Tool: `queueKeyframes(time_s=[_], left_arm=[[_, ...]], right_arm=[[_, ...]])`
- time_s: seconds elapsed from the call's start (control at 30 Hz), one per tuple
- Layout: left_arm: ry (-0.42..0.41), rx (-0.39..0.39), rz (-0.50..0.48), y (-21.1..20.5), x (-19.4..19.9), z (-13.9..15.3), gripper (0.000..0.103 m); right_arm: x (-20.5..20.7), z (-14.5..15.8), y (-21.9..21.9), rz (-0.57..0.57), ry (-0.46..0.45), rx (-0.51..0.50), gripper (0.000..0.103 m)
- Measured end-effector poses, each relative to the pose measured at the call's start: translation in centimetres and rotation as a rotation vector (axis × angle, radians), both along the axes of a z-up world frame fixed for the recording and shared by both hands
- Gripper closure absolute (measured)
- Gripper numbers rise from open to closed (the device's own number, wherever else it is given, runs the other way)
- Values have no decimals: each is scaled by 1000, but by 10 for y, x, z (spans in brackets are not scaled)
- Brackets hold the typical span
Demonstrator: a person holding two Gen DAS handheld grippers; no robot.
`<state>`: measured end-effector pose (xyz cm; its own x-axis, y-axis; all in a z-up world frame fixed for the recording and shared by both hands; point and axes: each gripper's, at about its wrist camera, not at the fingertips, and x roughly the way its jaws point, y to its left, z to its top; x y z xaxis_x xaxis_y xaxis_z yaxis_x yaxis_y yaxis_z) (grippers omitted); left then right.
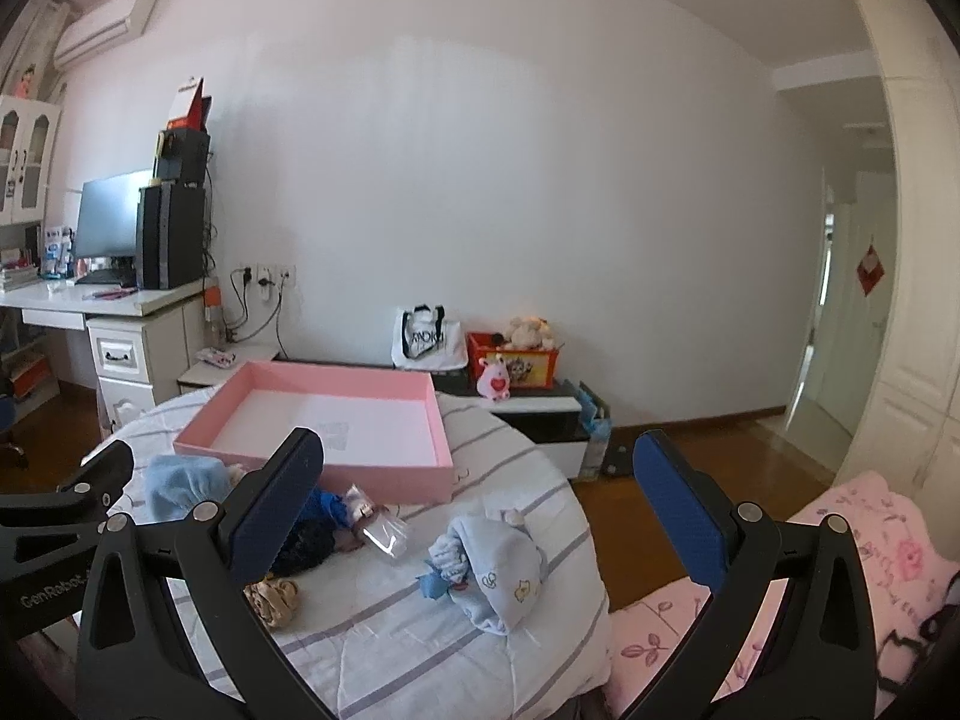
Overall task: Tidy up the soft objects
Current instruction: 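Reach the right tool to the light-blue baby garment and close on it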
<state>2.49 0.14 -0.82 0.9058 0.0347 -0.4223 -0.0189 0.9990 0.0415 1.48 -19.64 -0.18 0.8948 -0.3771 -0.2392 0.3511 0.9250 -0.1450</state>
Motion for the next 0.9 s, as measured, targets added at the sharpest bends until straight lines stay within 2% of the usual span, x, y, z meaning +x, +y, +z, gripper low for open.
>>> queueKeyframes(time_s=[0.2,0.57,0.67,0.9], left_arm=[[71,-1,-3,1,19,-9,0],[241,4,5,4,67,-40,0],[299,-8,4,7,82,-48,0],[363,-29,10,14,100,-55,0]], right_arm=[[16,-16,-9,-10,47,45,0],[64,-65,-34,-89,247,75,0],[74,-78,-38,-103,295,72,0],[85,-92,-39,-121,339,16,0]])
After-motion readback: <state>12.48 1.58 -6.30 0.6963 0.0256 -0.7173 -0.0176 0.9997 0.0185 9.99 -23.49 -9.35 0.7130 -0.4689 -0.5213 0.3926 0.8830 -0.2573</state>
